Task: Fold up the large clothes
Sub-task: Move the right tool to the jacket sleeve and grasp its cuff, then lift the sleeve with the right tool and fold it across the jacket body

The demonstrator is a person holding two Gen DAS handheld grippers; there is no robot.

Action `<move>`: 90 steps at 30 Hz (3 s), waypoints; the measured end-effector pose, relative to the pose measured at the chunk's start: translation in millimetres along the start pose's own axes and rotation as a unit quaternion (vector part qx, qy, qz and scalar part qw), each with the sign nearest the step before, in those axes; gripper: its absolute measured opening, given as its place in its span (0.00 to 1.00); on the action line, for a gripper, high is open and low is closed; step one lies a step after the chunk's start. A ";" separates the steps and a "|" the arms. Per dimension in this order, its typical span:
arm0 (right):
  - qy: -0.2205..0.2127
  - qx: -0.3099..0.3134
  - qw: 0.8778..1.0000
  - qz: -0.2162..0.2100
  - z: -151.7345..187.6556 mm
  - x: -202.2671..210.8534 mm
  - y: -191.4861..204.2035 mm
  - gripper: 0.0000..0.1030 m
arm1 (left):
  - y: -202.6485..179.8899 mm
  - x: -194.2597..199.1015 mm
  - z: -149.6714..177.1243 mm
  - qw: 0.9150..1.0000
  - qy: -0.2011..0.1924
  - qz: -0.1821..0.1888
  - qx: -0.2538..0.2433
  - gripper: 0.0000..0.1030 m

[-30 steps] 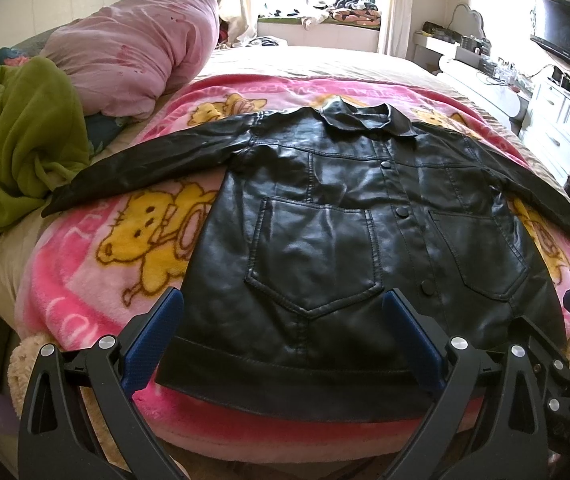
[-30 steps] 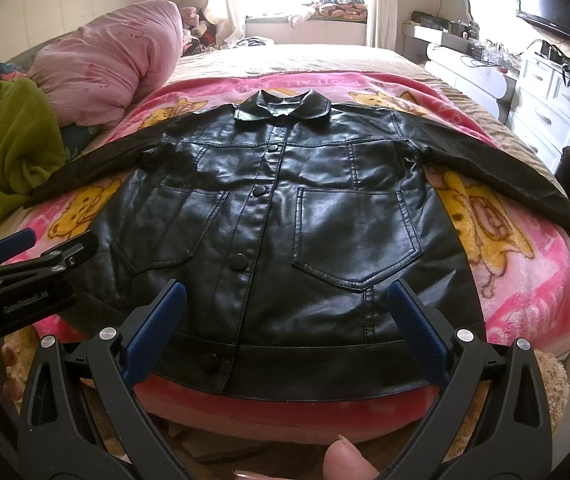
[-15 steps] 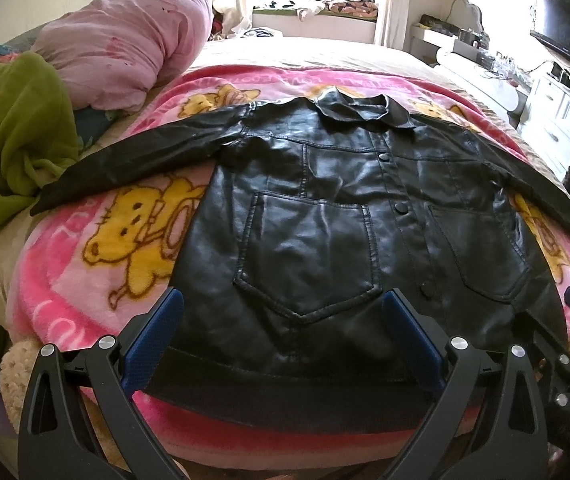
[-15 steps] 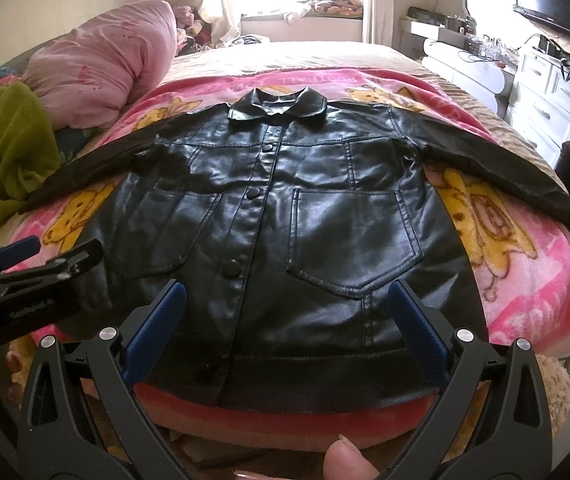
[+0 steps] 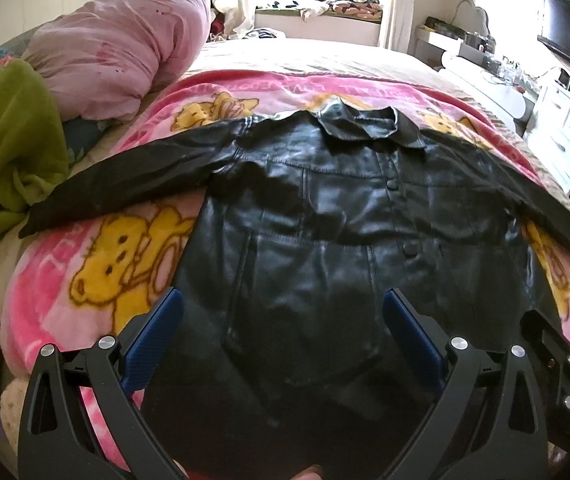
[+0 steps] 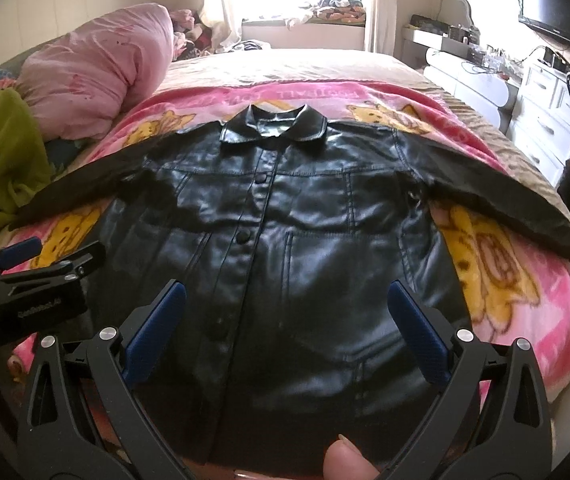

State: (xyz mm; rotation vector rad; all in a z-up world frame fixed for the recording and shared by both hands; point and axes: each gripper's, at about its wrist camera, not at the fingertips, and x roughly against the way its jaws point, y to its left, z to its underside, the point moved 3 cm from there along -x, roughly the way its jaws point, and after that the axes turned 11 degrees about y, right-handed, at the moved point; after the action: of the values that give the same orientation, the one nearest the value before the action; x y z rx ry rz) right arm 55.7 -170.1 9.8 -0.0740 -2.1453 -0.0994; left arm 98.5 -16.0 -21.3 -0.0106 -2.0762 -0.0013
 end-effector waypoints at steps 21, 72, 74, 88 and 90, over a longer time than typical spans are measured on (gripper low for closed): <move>-0.014 -0.021 0.999 0.028 -103.1 -32.8 -46.3 0.92 | -47.7 -42.4 -91.5 0.999 -0.001 -0.013 -0.039 0.96; 0.009 -0.510 0.849 0.135 -22.4 -74.0 -434.9 0.92 | -285.4 -151.6 -150.1 0.982 0.048 0.077 -0.164 0.96; 0.013 -0.526 0.839 0.142 -15.8 -76.5 -444.6 0.92 | -293.3 -155.9 -150.6 0.981 0.048 0.065 -0.174 0.96; -0.013 -0.609 0.791 0.054 14.3 -97.0 -496.2 0.91 | -334.3 -192.4 -150.5 0.974 0.081 0.088 -0.194 0.75; -0.018 -0.607 0.793 0.049 13.9 -97.1 -498.4 0.82 | -331.8 -195.6 -152.2 0.973 0.078 0.103 -0.190 0.77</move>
State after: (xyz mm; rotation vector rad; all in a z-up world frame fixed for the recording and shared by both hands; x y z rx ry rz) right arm 51.2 -665.9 -100.4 -0.9259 -1.7606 -1.4060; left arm 323.8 -349.9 -117.6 -0.4457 -1.8819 -0.2648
